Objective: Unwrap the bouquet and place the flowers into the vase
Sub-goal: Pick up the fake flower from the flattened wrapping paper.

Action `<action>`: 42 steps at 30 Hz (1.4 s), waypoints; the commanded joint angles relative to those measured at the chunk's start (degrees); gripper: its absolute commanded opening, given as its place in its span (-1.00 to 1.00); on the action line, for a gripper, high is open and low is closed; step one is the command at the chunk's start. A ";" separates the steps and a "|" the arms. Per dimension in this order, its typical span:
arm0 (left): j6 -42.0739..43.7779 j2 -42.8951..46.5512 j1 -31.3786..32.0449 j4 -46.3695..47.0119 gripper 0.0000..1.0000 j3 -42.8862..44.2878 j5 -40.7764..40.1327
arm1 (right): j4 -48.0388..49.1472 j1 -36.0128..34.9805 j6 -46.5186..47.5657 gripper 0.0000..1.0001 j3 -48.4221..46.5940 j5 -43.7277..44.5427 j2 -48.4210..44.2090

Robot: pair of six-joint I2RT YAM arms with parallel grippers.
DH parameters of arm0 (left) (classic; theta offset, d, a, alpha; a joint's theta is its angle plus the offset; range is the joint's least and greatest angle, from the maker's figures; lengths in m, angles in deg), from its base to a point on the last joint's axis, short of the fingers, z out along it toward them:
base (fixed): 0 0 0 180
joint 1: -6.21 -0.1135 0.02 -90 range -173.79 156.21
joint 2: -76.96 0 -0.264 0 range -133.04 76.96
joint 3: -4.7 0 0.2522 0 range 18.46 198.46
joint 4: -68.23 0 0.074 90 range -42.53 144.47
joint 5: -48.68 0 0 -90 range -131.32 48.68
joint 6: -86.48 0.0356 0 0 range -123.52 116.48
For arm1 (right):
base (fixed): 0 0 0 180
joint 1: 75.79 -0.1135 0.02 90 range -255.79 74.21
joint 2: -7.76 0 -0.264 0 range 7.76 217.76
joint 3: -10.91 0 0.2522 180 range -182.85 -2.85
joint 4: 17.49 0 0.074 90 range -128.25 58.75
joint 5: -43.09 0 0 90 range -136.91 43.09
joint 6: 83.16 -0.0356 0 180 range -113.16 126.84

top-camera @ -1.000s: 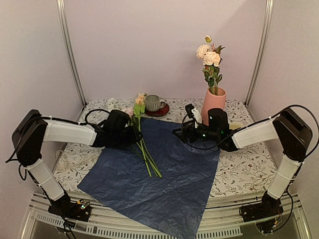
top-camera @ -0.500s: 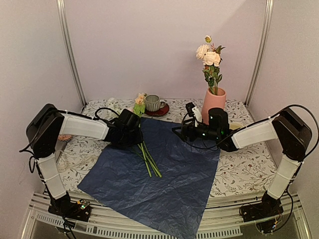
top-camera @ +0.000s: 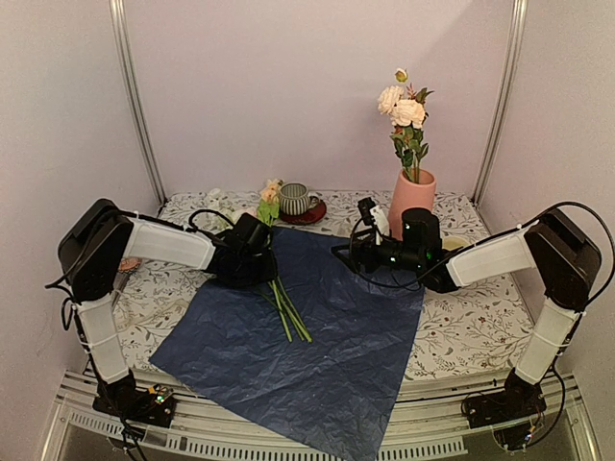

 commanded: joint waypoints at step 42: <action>5.00 24.94 -0.51 15.93 -1.00 -12.46 9.10 | -0.26 -0.36 0.30 0.62 -0.52 0.44 0.85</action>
